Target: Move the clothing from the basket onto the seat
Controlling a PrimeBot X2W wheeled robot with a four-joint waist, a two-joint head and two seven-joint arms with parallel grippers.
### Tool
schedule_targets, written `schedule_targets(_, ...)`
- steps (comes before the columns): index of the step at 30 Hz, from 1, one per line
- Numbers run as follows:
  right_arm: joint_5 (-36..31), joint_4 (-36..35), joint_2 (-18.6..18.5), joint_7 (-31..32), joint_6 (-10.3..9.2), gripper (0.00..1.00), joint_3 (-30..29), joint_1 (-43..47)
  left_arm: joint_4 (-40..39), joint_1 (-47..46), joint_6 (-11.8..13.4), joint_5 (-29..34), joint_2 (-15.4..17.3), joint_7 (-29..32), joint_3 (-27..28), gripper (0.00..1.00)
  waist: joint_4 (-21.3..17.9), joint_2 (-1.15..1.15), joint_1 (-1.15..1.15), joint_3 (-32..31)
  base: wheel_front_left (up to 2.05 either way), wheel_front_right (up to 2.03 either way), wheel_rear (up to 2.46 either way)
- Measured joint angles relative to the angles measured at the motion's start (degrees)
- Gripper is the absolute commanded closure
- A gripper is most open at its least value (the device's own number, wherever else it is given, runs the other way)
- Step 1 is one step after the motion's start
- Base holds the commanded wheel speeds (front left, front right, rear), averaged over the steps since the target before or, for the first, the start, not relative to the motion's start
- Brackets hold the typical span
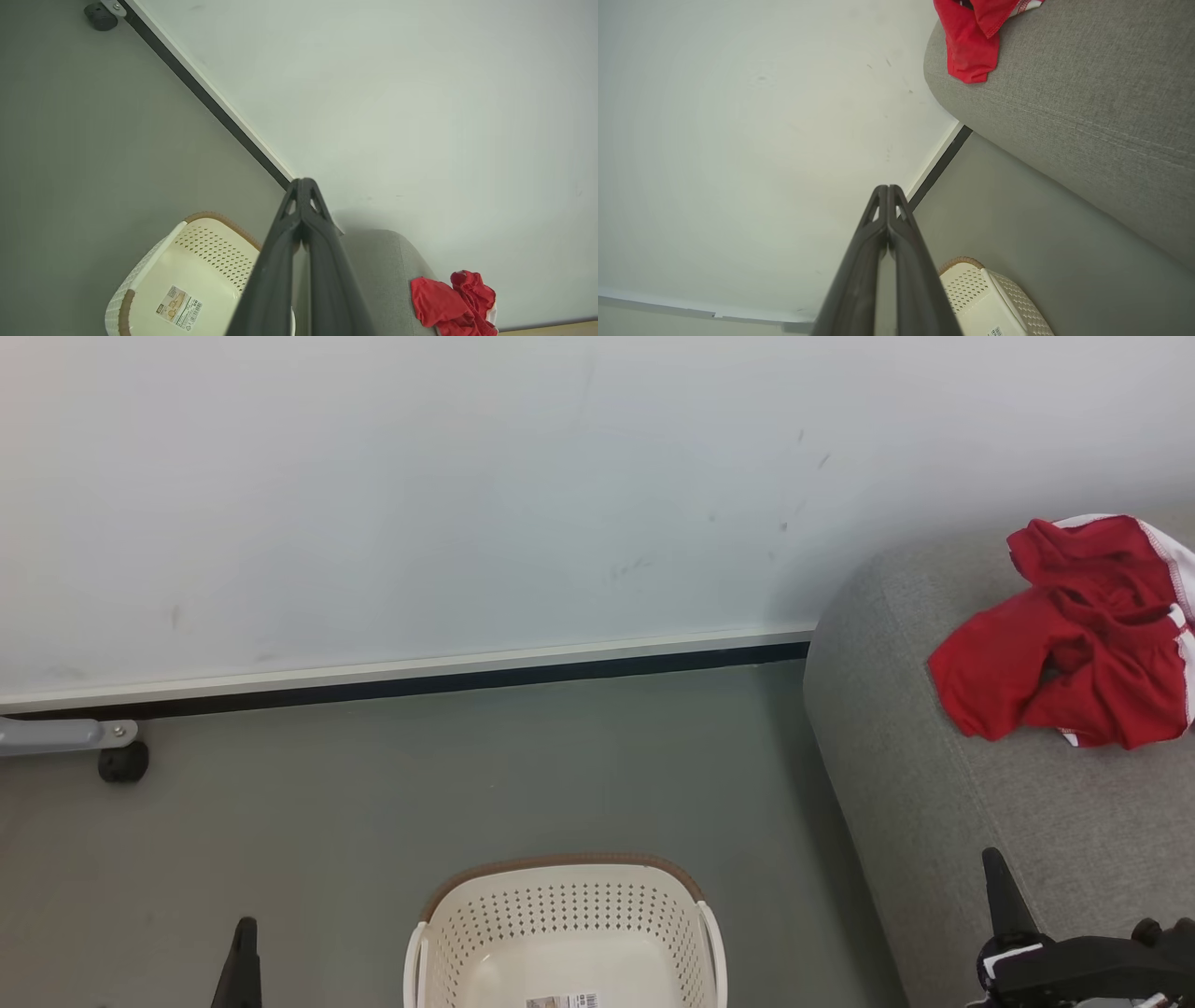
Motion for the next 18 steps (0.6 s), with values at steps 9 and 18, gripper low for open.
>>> schedule_targets(9,6.4,1.0,0.9,1.8,1.10,1.00,-2.7,-0.5,1.7,-2.1,-1.2,-6.5,-0.7,1.8,0.4,1.00,0.5,0.00,0.00,0.1,0.00,0.00,0.00)
schedule_targets(18,13.1,1.5,1.7,3.7,2.53,1.00,-5.4,-1.0,3.2,-4.0,-2.7,-13.2,-1.1,3.6,1.0,1.00,0.9,0.00,0.00,0.2,0.00,0.00,0.00)
